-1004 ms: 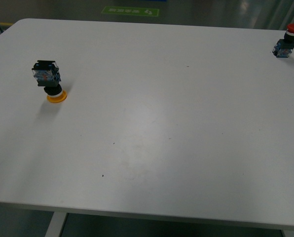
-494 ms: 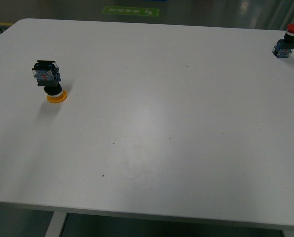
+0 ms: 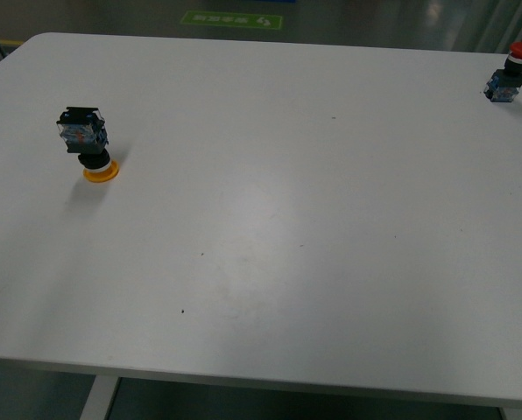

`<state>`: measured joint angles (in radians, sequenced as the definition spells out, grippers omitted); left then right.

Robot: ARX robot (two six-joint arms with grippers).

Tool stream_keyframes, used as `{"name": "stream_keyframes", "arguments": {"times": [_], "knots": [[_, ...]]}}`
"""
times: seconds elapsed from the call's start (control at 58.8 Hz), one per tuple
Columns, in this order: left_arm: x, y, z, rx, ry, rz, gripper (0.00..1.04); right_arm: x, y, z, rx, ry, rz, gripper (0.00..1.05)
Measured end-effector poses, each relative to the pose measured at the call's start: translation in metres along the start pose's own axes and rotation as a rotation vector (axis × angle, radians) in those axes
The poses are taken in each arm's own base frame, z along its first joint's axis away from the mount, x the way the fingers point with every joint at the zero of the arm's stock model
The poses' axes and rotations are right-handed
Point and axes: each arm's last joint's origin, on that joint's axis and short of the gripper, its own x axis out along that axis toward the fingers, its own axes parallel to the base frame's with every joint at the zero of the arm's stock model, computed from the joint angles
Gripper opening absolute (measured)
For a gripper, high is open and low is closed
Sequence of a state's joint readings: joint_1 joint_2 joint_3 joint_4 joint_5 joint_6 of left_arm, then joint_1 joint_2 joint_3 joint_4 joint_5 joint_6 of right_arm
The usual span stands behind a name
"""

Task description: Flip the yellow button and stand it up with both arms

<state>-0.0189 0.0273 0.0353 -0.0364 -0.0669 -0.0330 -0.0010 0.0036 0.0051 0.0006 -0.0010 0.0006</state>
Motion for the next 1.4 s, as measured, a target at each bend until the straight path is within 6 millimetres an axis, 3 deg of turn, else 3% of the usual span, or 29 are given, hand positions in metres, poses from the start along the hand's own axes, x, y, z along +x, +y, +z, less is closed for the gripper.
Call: {"name": "stream_keyframes", "arguments": {"times": [0.102, 0.153, 0.323, 0.46, 0.545, 0.732, 1.038, 1.396], "knots": [[0.008, 0.007, 0.0, -0.093, 0.175, 0.231, 0.98, 0.0, 0.0, 0.0, 0.0, 0.0, 0.0, 0.97], [0.016, 0.012, 0.003, -0.122, 0.206, 0.255, 0.98, 0.0, 0.0, 0.0, 0.0, 0.0, 0.0, 0.97], [0.049, 0.024, 0.023, -0.114, 0.169, 0.158, 0.98, 0.0, 0.0, 0.0, 0.0, 0.0, 0.0, 0.97], [0.09, 0.029, 0.038, -0.032, 0.176, 0.086, 0.98, 0.0, 0.0, 0.0, 0.0, 0.0, 0.0, 0.97], [0.126, 0.032, 0.028, -0.002, 0.262, 0.051, 0.98, 0.0, 0.0, 0.0, 0.0, 0.0, 0.0, 0.97], [0.174, 0.03, 0.01, 0.037, 0.302, 0.011, 0.98, 0.0, 0.0, 0.0, 0.0, 0.0, 0.0, 0.97], [0.213, 0.006, -0.018, 0.004, 0.38, -0.059, 0.98, 0.0, 0.0, 0.0, 0.0, 0.0, 0.0, 0.97], [0.251, -0.03, -0.032, 0.0, 0.397, -0.116, 0.98, 0.0, 0.0, 0.0, 0.0, 0.0, 0.0, 0.97]]}}
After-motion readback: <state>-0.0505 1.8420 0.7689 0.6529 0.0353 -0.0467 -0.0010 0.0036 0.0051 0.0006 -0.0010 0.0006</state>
